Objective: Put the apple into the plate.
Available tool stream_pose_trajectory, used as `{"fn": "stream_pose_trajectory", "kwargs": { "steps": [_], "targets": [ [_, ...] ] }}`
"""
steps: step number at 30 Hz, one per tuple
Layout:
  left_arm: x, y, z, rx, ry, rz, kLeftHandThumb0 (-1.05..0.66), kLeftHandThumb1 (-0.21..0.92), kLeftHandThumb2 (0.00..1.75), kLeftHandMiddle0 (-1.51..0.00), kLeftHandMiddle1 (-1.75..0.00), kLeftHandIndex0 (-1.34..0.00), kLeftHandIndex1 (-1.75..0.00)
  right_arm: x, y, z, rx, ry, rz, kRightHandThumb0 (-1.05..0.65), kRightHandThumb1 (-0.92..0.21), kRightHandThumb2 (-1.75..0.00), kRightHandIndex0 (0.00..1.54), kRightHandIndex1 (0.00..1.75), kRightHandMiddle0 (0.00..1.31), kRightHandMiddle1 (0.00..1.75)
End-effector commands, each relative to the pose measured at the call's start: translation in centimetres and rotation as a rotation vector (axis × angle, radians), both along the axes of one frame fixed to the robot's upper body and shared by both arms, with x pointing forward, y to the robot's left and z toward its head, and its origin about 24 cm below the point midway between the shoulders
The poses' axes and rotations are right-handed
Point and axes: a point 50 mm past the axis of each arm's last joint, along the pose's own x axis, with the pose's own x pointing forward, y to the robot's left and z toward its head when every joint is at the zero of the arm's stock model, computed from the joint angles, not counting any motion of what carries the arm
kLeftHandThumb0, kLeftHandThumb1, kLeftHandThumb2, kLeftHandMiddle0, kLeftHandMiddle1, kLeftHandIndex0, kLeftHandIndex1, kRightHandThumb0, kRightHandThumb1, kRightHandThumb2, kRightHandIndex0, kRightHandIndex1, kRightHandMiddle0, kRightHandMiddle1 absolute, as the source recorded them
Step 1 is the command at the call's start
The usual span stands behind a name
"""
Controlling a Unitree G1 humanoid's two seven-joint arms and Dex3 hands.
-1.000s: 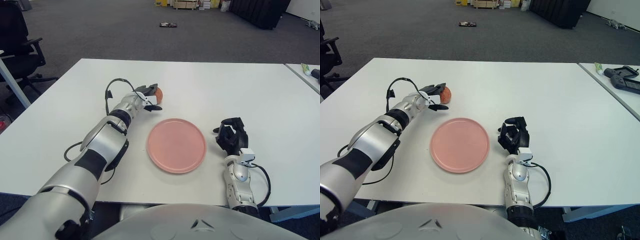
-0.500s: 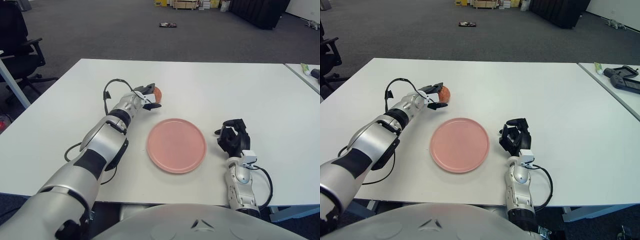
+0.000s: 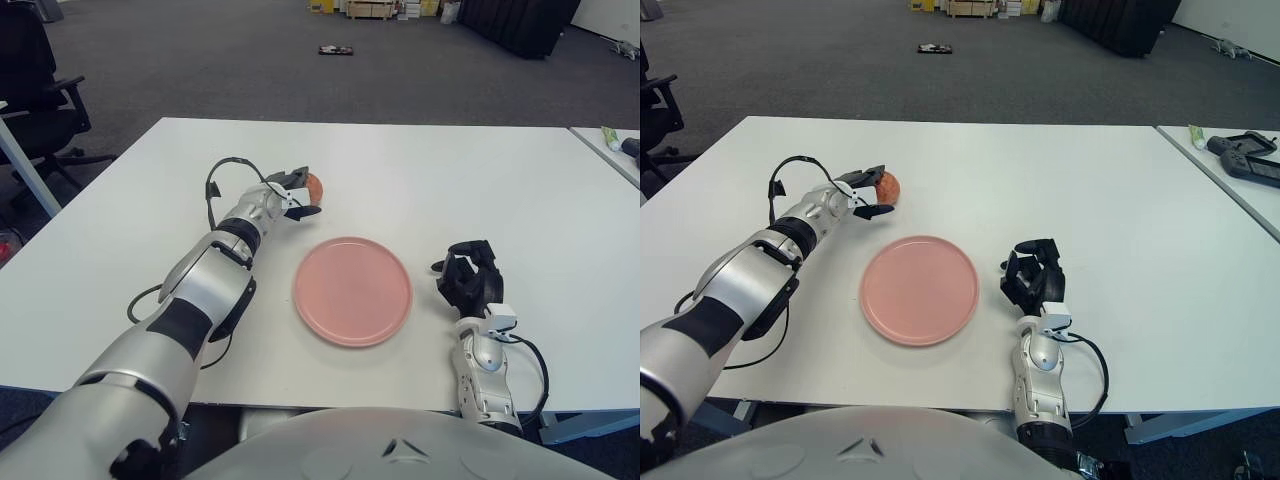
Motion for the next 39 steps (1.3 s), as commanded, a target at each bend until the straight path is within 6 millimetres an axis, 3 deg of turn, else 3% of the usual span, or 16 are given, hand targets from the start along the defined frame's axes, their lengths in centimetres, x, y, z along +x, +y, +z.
{"fn": "stream_pose_trajectory", "kwargs": {
  "steps": [1,2,6,15,18,25,30,39],
  "targets": [
    [-0.35,0.53,-0.68,0.040,0.029,-0.005,-1.03,0.92,0.58,-0.05,-0.31,0.00,-0.63,-0.99,0.08,-1.44,0.021,0.082,-0.010,-0.39,-0.64,-0.92,0.60,1.55,0.37,1.75],
    [-0.35,0.53,-0.67,0.041,0.027,-0.007,-1.02,0.92,0.57,-0.03,-0.49,0.00,-0.73,-0.97,0.09,-1.43,0.020,0.081,-0.008,-0.39,-0.64,-0.92,0.60,1.55,0.37,1.75],
    [-0.34,0.51,-0.64,0.039,0.021,-0.011,-1.02,0.92,0.56,-0.01,-0.97,0.00,-1.08,-0.89,0.06,-1.44,0.020,0.075,-0.004,-0.39,-0.63,-0.92,0.60,1.54,0.37,1.75],
    [-0.34,0.28,-0.54,0.025,0.002,-0.025,-0.99,0.92,0.52,-0.12,-1.59,0.00,-1.48,-0.88,0.07,-1.59,0.010,0.086,-0.003,-0.39,-0.63,-0.93,0.60,1.54,0.37,1.75],
    [-0.35,0.20,-0.51,0.022,-0.003,-0.031,-0.98,0.92,0.51,-0.15,-1.70,0.00,-1.53,-0.85,0.09,-1.60,0.008,0.088,-0.002,-0.39,-0.63,-0.93,0.60,1.55,0.38,1.75],
    [-0.40,-0.06,-0.49,0.011,-0.019,-0.044,-0.96,0.92,0.45,-0.09,-1.64,0.00,-1.52,-0.77,0.13,-1.53,0.008,0.084,-0.002,-0.40,-0.61,-0.95,0.61,1.58,0.39,1.75],
    [-0.44,-0.16,-0.53,0.014,-0.028,-0.048,-0.94,0.92,0.43,-0.07,-1.41,0.00,-1.38,-0.75,0.16,-1.54,0.014,0.090,-0.006,-0.39,-0.62,-0.94,0.60,1.57,0.38,1.75],
    [-0.54,-0.40,-0.64,0.014,-0.031,-0.060,-0.93,0.92,0.43,-0.03,-1.15,0.00,-1.23,-0.79,0.14,-1.51,0.006,0.082,0.003,-0.39,-0.63,-0.93,0.60,1.57,0.38,1.75]
  ]
}}
